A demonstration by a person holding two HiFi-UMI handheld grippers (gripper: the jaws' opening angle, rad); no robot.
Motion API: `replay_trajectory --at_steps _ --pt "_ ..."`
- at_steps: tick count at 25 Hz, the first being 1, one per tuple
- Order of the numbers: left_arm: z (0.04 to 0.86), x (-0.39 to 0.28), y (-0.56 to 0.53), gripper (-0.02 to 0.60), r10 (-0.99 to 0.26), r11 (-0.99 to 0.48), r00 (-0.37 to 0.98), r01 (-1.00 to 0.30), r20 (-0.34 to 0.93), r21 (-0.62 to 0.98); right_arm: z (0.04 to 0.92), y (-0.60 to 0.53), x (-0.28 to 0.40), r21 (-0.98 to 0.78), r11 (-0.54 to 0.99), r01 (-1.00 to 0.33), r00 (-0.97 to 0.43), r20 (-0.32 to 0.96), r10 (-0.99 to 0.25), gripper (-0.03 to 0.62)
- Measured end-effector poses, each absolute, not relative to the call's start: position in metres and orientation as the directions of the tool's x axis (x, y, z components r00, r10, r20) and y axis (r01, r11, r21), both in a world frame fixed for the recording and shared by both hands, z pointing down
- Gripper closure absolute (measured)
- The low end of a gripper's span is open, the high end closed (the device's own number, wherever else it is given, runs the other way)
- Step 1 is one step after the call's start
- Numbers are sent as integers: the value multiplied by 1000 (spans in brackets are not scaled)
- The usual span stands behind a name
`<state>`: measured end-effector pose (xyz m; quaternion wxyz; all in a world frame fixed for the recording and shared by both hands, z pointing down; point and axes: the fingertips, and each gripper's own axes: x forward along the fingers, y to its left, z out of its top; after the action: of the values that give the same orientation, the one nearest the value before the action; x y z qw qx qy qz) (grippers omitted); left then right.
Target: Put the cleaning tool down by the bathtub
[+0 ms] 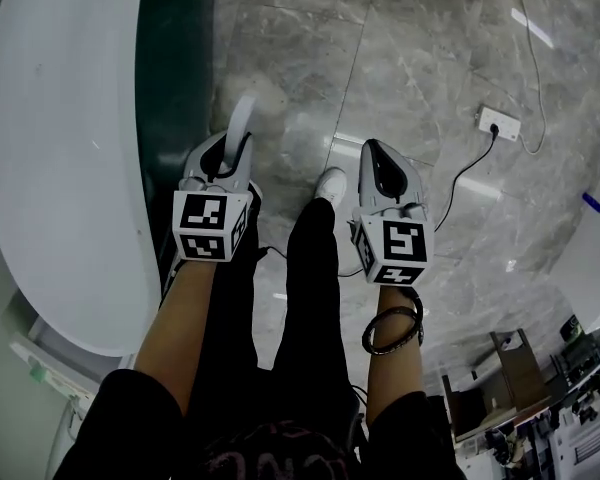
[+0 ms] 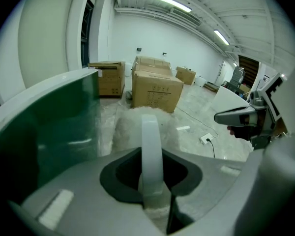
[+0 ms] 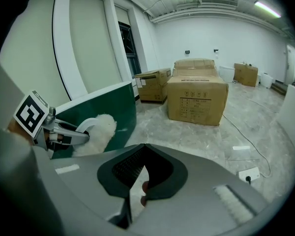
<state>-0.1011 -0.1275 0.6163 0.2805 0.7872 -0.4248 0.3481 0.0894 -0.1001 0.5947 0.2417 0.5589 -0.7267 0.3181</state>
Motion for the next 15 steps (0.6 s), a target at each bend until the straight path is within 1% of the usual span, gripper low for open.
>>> replay_trajectory --at_steps 15 --pt "724 -102 -125 499 -438 -489 380 -861 815 138 702 -83 75 -249 172 -953 -302 742 -599 569"
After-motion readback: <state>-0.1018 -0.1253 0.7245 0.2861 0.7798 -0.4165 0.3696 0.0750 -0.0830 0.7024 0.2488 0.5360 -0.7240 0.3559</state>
